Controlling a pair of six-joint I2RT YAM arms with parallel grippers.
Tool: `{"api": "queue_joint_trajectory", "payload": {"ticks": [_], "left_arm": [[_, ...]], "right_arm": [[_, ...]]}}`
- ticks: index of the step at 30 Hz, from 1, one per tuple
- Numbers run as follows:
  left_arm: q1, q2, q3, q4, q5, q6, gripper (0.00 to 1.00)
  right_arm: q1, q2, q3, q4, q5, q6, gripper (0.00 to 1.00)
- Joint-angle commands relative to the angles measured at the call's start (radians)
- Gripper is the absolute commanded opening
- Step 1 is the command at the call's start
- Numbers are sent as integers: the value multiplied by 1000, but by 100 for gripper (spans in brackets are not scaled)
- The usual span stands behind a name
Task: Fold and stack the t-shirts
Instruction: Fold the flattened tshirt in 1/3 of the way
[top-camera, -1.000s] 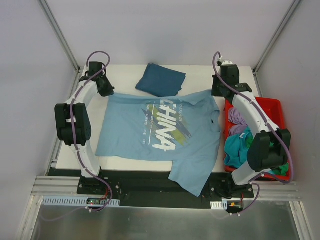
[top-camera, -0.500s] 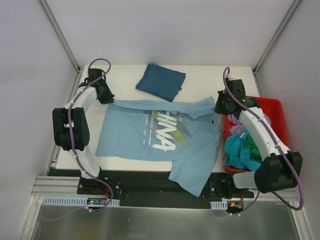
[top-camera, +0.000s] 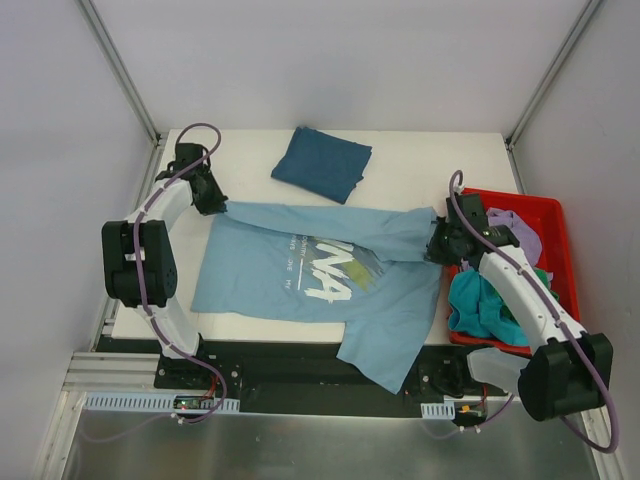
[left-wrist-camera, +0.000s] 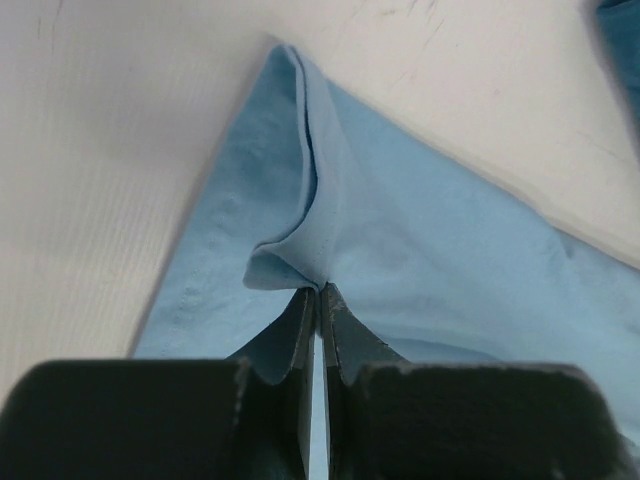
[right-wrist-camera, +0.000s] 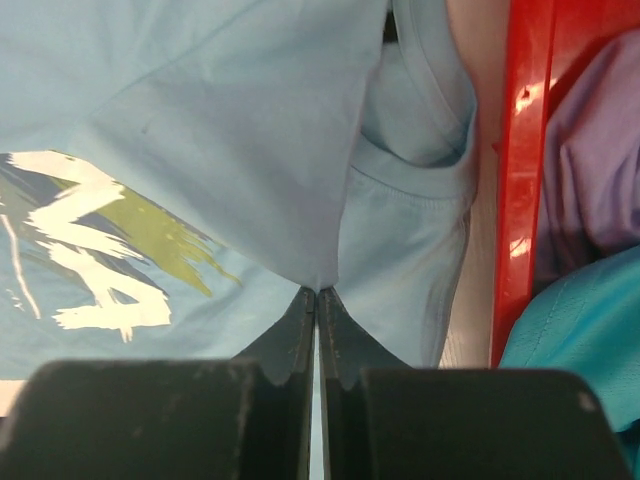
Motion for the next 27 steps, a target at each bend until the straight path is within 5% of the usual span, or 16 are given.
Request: {"api": "queue_joint_trajectory", "payload": {"ticks": [1, 7, 10, 14, 16, 18, 20, 27], "left_arm": [[8, -42, -47, -14, -11, 38, 0], [8, -4, -64, -14, 13, 36, 1], [8, 10, -42, -21, 26, 39, 19], [8, 1, -13, -33, 10, 44, 24], [10, -2, 19, -69, 13, 33, 38], [8, -19, 24, -79, 50, 21, 75], [-2, -46, 21, -79, 72, 10, 99], [-122, -151, 21, -79, 41, 21, 99]], "right_arm": [[2, 35, -55, 22, 0, 30, 2], [3, 115, -85, 99, -31, 36, 1], [2, 144, -61, 128, -35, 33, 0], [0, 184, -9, 136, -38, 27, 0], [-1, 206, 20, 131, -42, 25, 0], [-1, 224, 45, 133, -57, 25, 0], [-4, 244, 79, 134, -65, 30, 0], [-39, 406, 261, 136, -72, 27, 0]]}}
